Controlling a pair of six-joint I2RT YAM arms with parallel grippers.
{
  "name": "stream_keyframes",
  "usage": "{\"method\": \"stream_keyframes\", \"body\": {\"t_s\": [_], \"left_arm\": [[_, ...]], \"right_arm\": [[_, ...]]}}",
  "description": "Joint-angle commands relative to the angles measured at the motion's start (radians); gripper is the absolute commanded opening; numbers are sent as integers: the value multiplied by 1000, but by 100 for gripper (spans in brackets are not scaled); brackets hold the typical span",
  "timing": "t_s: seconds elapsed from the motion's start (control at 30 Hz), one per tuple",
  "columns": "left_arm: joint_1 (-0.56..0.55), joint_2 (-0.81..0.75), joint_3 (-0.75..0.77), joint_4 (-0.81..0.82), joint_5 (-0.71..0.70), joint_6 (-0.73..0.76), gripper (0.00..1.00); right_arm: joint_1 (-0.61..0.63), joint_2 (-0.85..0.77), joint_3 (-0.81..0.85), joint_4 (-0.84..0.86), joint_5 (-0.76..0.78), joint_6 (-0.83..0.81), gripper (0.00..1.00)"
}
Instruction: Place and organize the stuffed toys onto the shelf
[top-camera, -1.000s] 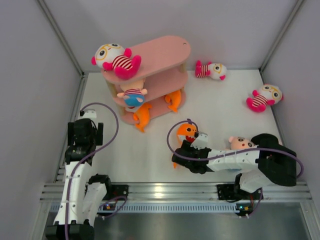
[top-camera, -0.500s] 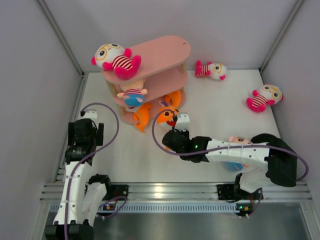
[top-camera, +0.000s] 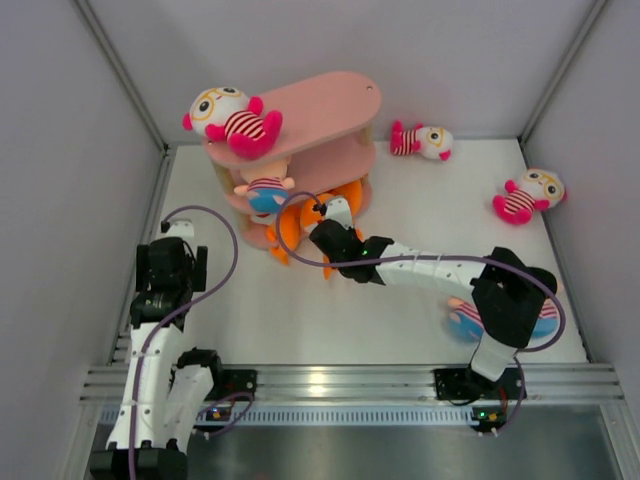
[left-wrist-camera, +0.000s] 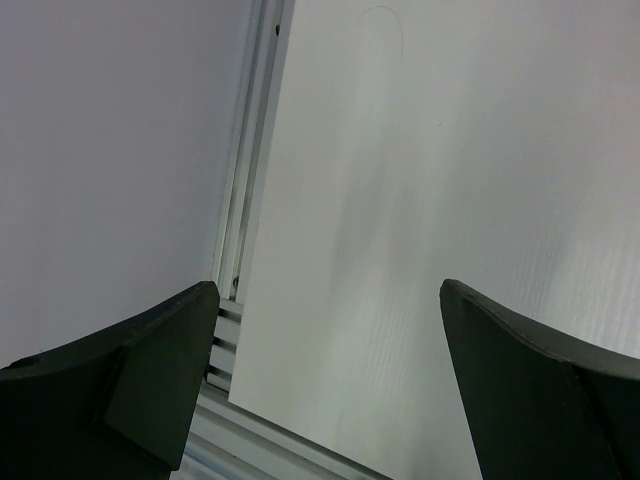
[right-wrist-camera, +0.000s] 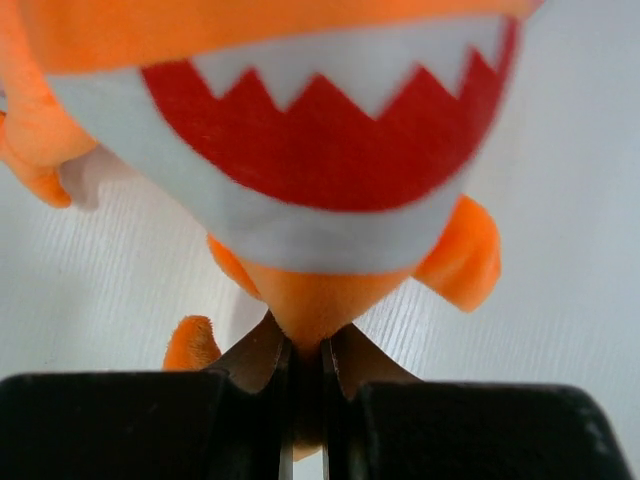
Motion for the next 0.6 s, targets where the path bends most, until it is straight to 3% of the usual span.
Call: {"method": "stream_keyframes", "body": {"t_s": [0.0, 0.13, 0.57], "left_arm": [[-4, -4, -5, 12, -1, 5, 98], [-4, -4, -7, 12, -4, 5, 98], [-6, 3, -8, 12, 2, 6, 98]], "right_arm": [[-9, 9, 40, 60, -70, -60, 0], [-26, 57, 66, 49, -110, -78, 0], [-112, 151, 227, 164, -24, -133, 0]]}}
